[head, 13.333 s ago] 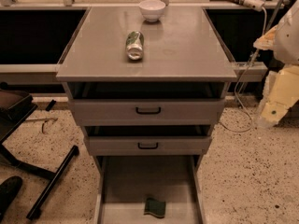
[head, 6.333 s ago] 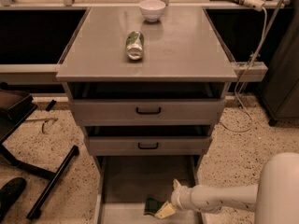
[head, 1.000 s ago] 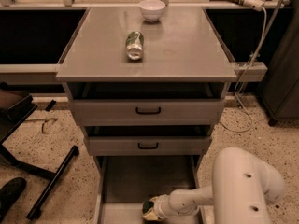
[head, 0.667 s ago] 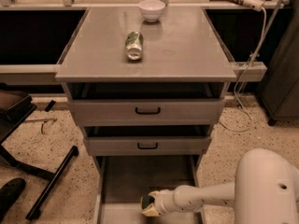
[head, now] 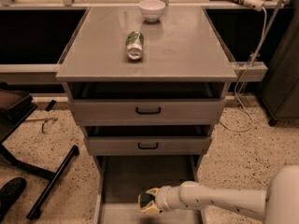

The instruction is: Pick sponge from bottom drawer and place on counter

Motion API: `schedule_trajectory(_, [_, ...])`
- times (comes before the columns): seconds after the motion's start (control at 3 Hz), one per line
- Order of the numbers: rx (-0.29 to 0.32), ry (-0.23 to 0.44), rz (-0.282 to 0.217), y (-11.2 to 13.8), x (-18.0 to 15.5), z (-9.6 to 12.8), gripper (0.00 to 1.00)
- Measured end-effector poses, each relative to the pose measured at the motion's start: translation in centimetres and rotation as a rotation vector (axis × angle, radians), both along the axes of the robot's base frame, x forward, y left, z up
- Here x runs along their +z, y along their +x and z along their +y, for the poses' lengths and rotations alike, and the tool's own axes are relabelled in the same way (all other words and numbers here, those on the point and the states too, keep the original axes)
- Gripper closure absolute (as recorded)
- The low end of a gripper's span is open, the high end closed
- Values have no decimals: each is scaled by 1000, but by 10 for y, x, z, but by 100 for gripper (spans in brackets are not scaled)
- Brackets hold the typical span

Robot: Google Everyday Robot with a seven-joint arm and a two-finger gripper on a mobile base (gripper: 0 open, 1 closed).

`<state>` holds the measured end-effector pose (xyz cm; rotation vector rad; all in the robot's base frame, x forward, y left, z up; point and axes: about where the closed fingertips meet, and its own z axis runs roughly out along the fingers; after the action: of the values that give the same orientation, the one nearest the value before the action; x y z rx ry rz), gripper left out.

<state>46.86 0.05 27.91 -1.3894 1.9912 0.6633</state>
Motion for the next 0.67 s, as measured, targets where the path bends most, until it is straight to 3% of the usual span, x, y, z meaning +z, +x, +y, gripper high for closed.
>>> schedule_trajectory(0.33, [5, -14, -17, 0, 16, 2, 100])
schedule_trajectory(0.67, [-19, -12, -42, -6, 71, 7, 100])
